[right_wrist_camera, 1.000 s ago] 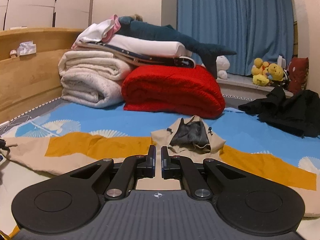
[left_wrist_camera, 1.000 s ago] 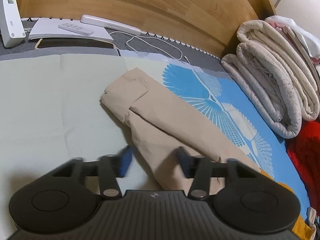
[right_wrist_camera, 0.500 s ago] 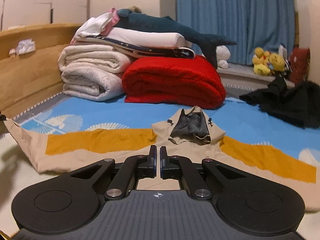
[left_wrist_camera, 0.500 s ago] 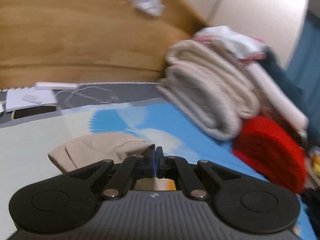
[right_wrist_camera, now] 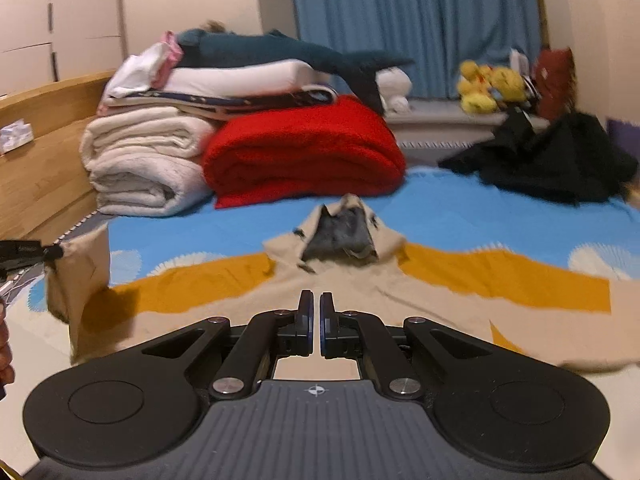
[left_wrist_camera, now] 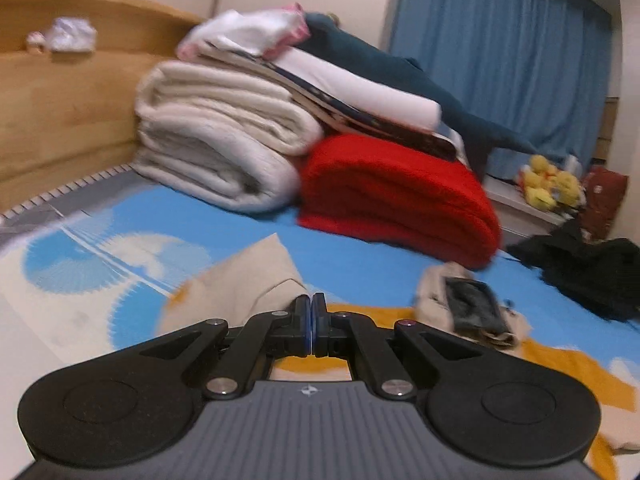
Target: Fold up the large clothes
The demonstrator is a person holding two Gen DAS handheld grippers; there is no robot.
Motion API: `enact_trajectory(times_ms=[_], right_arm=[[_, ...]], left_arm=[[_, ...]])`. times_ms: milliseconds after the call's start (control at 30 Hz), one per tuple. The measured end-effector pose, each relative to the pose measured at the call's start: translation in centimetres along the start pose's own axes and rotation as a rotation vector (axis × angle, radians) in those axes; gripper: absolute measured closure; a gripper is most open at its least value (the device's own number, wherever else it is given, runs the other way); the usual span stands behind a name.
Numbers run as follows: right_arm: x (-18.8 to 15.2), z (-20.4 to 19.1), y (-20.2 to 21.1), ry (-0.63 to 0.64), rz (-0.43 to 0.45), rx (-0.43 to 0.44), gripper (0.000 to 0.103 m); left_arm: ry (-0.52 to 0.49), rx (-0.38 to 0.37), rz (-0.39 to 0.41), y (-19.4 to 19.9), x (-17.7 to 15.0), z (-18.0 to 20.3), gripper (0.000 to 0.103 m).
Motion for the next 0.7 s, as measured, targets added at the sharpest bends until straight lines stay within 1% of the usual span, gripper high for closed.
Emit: enact_trajectory(times_ms=[67, 167, 233, 300, 333, 367, 400, 433, 467, 533, 600, 700], right_arm=[[-0.4, 0.8, -0.5, -0.018, -0.029, -0.023, 0.101], [-0.8, 1.7, -1.4, -0.062, -0.059, -0.027, 0.101], [-1.0, 1.8, -2.0, -0.083, -0.076, -0.027, 0.101], [-1.3, 1.8, -2.7, -0.088, -0.087, -0.024, 0.101], [-1.5, 1.8, -3.0, -0.085, -0.094, -0.027, 0.1], [-1.6, 1.7, -3.4, -0.083, -0.104, -0.031, 0.1], [-1.7, 1.7, -3.7, -0.083, -0.109, -0.033, 0.1], [-1.7, 1.8, -4.0, -0.085, -0.111, -0.033, 0.1], [-1.8, 1.8, -4.3, -0.088, -0.115, -0.038, 0.1], [-2.0, 1.9, -4.7, -0.099, -0.123, -0.044, 0.1], [-2.2, 2.0, -5.3, -0.106, -0.13, -0.041, 0.1], [-2.7, 1.9, -6.3, -0.114, -0.147, -0.031, 0.099]], left_arm=[[-0.008, -0.03, -0.02, -0.8, -0.7, 1.8, 0.103], [0.006, -0.088, -0.061, -1.3, -2.1, 4.4, 0.103], [-0.026, -0.156, -0.073, -0.8, -3.0, 7.0, 0.103], [-0.075, -0.253, -0.096, -0.3, -4.2, 9.7, 0.103], [-0.088, -0.315, -0.134, -0.1, -4.8, 10.8, 0.102], [-0.102, -0.391, -0.198, -0.4, -5.5, 11.7, 0.095], [-0.118, -0.482, -0.29, -0.9, -6.3, 12.4, 0.09], [-0.124, -0.527, -0.345, -1.3, -6.8, 12.5, 0.082], [-0.126, -0.514, -0.351, -1.5, -7.0, 12.2, 0.078], [-0.117, -0.453, -0.328, -1.9, -6.6, 10.8, 0.076], [-0.057, -0.418, -0.321, -2.5, -6.0, 8.7, 0.076], [0.016, -0.313, -0.279, -3.5, -4.4, 5.5, 0.076]])
Point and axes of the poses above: each gripper's, at about its wrist camera, not at the fingertips, and y roughly against the way its jaws point, z to its right, x to its top, the point moved 2 cm from there along -y, roughly the way its jaws point, and after that the axes turned 2 degrees about x, right-handed, at the moved point
